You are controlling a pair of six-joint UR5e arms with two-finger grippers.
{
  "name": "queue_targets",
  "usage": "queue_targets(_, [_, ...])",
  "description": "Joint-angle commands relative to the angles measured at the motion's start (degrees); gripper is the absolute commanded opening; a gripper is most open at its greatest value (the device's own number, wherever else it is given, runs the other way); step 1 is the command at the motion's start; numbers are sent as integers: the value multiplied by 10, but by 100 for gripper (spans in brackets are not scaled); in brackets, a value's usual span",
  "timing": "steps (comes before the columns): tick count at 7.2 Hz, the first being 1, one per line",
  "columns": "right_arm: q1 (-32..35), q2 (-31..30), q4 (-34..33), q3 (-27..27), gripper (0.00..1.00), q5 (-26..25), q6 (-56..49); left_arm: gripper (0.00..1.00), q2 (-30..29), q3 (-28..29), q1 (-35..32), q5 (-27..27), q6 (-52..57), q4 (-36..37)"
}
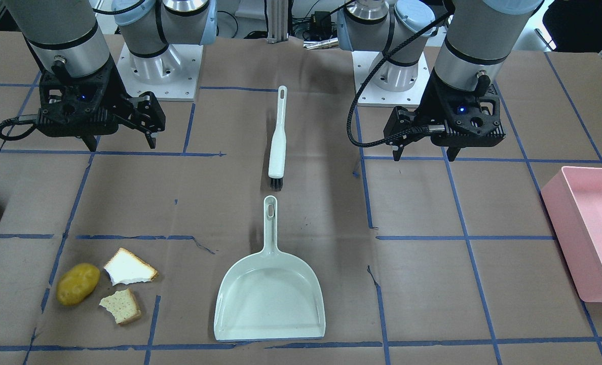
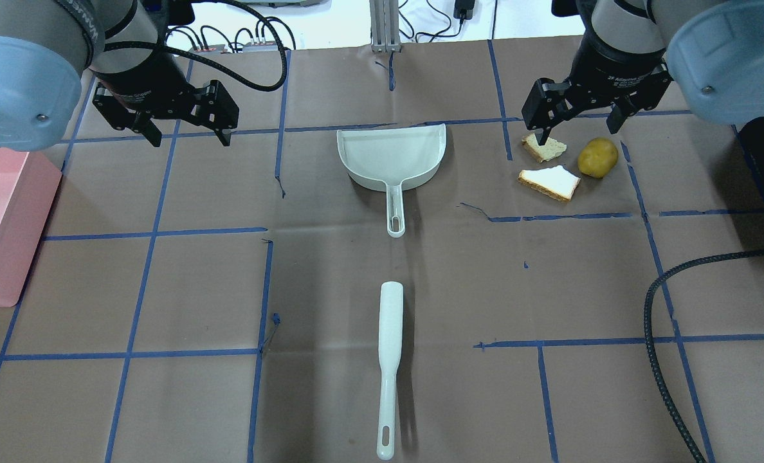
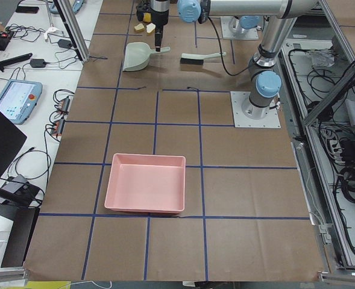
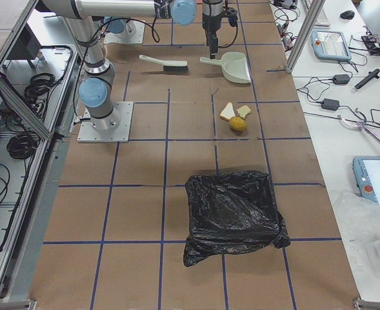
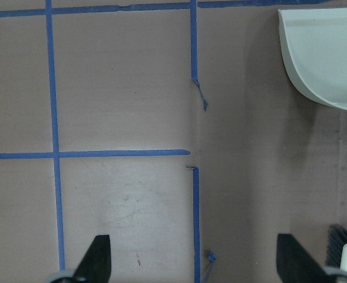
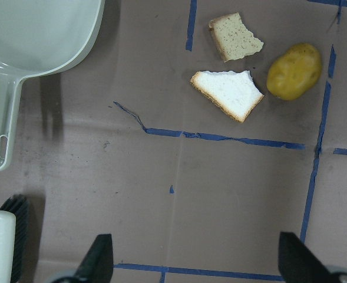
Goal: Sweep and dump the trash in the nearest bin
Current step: 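Move the left gripper toward the white brush handle nearer the robot, then lower the left gripper onto the white brush handle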
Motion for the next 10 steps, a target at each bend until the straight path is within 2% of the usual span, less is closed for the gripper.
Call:
queue_targets(1, [0,0,0,0,100,0,0,100,6,-15,-22,-1,-30,0])
queue_targets(4, [0,0,0,0,100,0,0,100,1,-44,-118,5,-129,11])
queue_targets(6, [0,0,0,0,100,0,0,100,22,-157,-204,7,-137,149])
queue_targets(7, [0,0,0,-1,100,0,0,100,36,-208,-214,7,-158,195])
queue_targets(9, [0,0,0,0,100,0,0,100,53,-280,-216,7,-182,241])
queue_targets(10, [0,0,0,0,100,0,0,100,64,-321,-222,7,-201,295])
